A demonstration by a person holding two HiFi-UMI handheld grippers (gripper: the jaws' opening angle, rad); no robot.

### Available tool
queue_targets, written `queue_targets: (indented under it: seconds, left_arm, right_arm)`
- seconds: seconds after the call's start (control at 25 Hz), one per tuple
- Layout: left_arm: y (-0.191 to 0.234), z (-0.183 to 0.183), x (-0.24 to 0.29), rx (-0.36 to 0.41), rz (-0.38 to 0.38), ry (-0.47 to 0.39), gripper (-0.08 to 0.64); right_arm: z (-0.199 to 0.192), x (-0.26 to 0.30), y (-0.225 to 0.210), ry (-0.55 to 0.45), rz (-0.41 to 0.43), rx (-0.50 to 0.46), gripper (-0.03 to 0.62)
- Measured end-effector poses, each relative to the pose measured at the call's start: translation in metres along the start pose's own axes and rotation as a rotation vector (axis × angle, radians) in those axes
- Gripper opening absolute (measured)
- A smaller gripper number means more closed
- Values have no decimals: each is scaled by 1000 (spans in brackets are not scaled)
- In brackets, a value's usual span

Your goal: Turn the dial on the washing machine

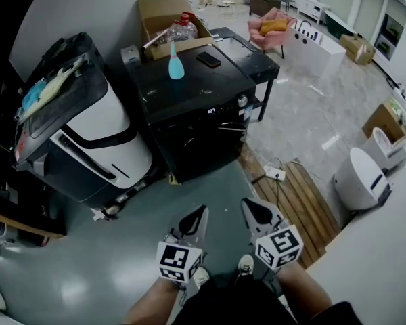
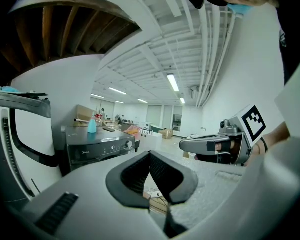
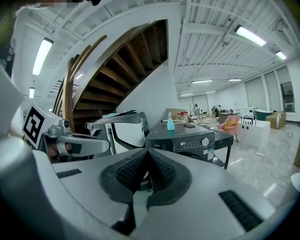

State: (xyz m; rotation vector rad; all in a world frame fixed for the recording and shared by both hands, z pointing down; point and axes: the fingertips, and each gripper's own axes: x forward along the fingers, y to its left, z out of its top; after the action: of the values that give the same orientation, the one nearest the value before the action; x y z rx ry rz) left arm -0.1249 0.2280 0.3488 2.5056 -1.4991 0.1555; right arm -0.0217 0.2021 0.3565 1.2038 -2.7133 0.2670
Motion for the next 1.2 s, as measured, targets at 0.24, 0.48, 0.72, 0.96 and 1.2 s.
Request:
queue_targets:
  seconds: [0.24, 0.48, 0.72, 0.96, 1.2]
  left_arm:
    - [3, -3, -12, -20, -20, 10, 5]
    - [0, -2, -23, -13, -25, 6, 5]
    - [2, -4, -28, 7, -19, -3, 5]
    - [-2, 0, -33, -4, -13, -4, 5]
    - [-4, -1, -36, -6, -9, -2, 5]
  right_arm:
    - [-5, -6, 14, 11, -26, -3, -3]
    - [-2, -10, 22, -4, -29, -3, -3]
    - [4, -12, 29, -13, -19, -3, -3]
    - [7, -15, 32, -30, -16, -12, -3]
    - [6, -20, 35, -22, -16, -9, -3]
